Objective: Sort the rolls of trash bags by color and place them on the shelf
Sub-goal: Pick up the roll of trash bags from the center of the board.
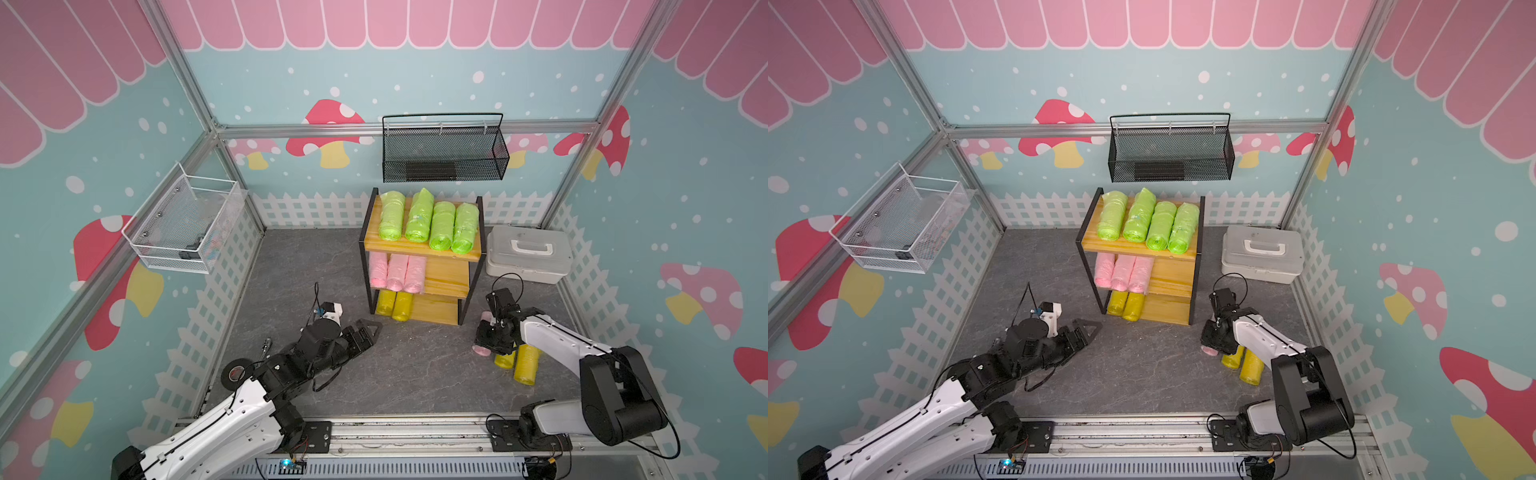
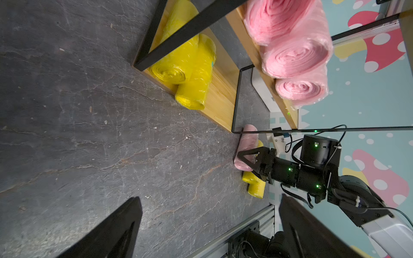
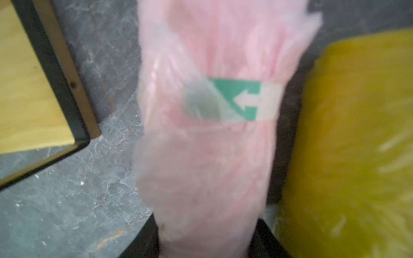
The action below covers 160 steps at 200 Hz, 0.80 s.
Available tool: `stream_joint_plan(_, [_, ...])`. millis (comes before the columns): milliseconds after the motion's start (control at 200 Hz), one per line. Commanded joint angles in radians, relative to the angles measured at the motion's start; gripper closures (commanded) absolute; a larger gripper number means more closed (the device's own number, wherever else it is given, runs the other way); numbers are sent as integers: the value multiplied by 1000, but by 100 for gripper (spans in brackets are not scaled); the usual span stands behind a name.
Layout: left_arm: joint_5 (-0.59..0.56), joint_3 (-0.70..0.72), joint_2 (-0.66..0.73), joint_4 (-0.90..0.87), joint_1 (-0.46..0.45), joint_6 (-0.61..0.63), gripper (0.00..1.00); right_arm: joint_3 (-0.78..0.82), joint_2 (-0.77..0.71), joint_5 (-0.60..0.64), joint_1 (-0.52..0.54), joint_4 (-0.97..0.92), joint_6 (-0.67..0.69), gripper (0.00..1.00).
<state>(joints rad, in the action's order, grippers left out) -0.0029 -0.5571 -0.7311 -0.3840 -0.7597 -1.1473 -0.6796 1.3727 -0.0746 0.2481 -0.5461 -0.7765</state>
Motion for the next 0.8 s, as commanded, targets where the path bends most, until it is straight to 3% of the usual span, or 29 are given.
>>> stream_joint_plan(0, [11,-10,-9,11,5,10,1,32,-35,25,-7,-33,12,74])
stream_joint_plan(190, [40,-39,-51,15,5,25,1,25,-206,22,-6,-135,82,100])
stream_joint_plan(295, [74,-65,-77,43,5,49,1,6,-361,-25,-7,-205,135,100])
stream_joint_plan(475, [203,-35,-96,302,5,43,1,-41,-618,-290,-7,-204,180,100])
stream_joint_plan(645, [333,-16,-131,555,-13,18,1,-80,-669,-633,-1,-76,90,100])
stream_joint_plan(796, [393,-27,-155,672,-51,33,1,-160,-691,-749,53,-25,25,100])
